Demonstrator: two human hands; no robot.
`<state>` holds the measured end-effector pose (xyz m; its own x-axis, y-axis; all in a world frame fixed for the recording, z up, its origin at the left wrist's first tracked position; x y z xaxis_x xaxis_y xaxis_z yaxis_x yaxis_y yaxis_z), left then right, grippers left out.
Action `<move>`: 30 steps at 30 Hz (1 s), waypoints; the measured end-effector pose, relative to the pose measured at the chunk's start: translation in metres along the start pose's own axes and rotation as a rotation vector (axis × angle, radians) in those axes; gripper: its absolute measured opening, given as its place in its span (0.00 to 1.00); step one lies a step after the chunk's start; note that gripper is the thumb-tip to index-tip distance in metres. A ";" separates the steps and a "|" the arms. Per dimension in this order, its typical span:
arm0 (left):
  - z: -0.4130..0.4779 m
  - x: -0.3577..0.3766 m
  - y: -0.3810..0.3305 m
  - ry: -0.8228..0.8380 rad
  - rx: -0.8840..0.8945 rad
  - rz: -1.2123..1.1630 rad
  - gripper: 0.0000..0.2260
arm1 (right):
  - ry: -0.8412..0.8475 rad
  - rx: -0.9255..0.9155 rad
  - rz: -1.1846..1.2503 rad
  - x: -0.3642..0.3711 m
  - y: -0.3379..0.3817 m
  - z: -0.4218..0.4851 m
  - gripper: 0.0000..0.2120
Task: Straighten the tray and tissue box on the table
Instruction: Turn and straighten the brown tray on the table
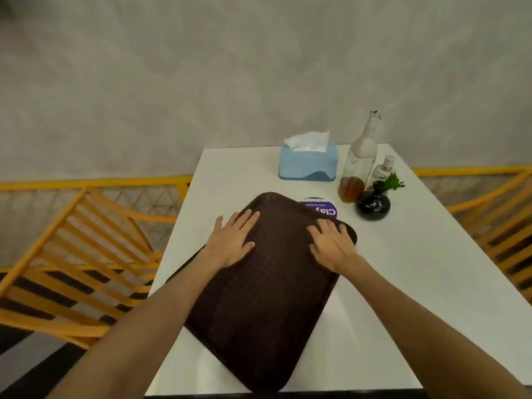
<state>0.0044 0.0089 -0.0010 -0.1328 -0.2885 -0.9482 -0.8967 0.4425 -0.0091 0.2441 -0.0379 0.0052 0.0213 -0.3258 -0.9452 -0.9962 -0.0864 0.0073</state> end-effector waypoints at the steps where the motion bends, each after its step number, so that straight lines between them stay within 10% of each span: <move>1: -0.001 0.004 0.001 0.026 -0.020 -0.024 0.32 | 0.024 0.034 -0.015 0.005 -0.001 -0.003 0.24; 30: -0.032 0.040 0.082 -0.042 -0.432 -0.348 0.11 | -0.130 0.461 0.883 0.038 0.013 -0.006 0.14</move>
<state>-0.0879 0.0062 -0.0295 0.2110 -0.3169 -0.9247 -0.9775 -0.0637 -0.2012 0.2327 -0.0569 -0.0290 -0.7232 0.0111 -0.6906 -0.5864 0.5184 0.6224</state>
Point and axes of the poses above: each hand's wrist, its own z-axis towards the middle knuckle, its own x-axis out of the palm, y = z × x, the point moved 1 cm from there along z, towards the middle knuckle, and after that the axes turned 13 degrees about y, right-handed, at the moved point
